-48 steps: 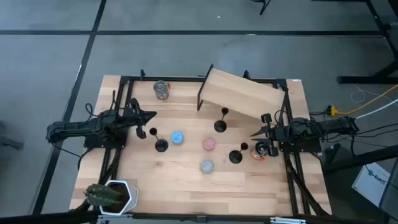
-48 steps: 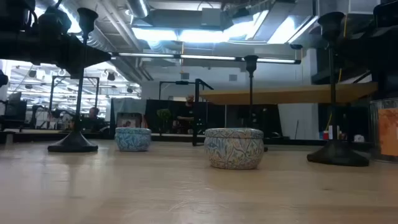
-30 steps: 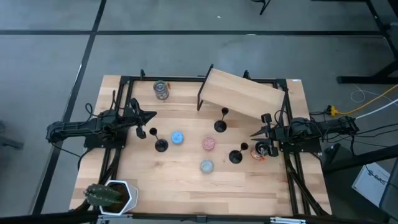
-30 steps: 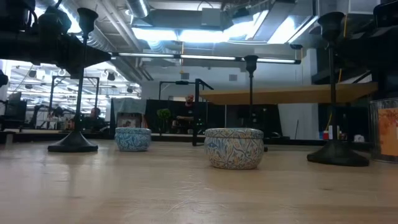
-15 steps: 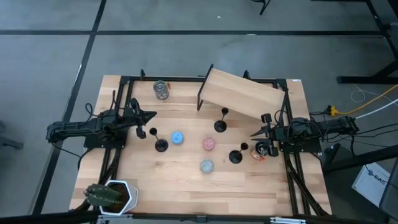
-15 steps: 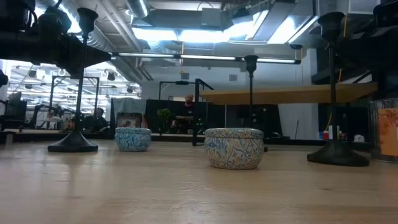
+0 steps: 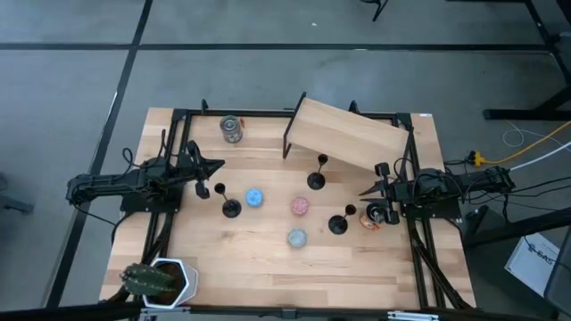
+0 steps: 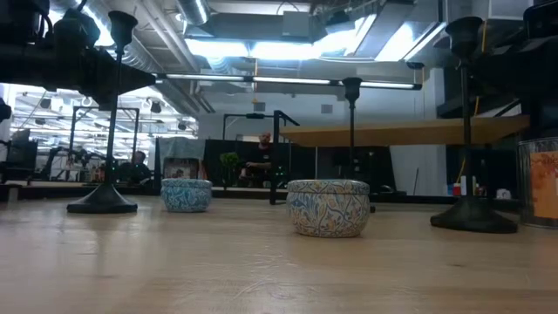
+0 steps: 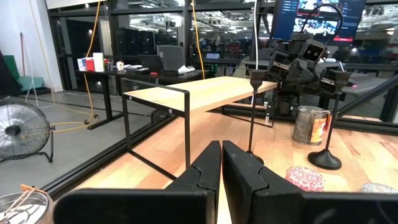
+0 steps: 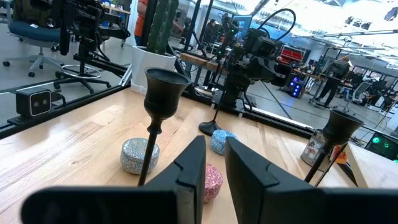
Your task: Pick & Place candle stick holders
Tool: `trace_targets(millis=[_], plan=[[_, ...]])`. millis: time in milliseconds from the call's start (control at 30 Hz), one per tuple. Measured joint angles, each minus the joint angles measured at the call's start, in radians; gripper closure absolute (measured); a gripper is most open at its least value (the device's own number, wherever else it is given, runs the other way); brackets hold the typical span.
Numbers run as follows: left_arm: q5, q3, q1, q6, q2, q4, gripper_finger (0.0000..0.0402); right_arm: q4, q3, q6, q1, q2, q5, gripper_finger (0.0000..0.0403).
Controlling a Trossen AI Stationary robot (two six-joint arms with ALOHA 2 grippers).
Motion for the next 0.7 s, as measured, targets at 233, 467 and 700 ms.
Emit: trace_targets(millis=[233,467,700], plan=[[0.0,0.0,0.0,0.0,0.0,0.0,0.0394,0.0,0.0,0.0,0.0,0.0,0.0,0.0338],[0.0,0.0,0.0,0.0,0.0,0.0,0.0389,0.0,0.0,0.0,0.0,0.0,0.0,0.0338],[0.0,0.0,0.0,0.0,0.0,0.0,0.0391,0.03,0.0,0.053,0.0,0.0,-0.002,0.0338]])
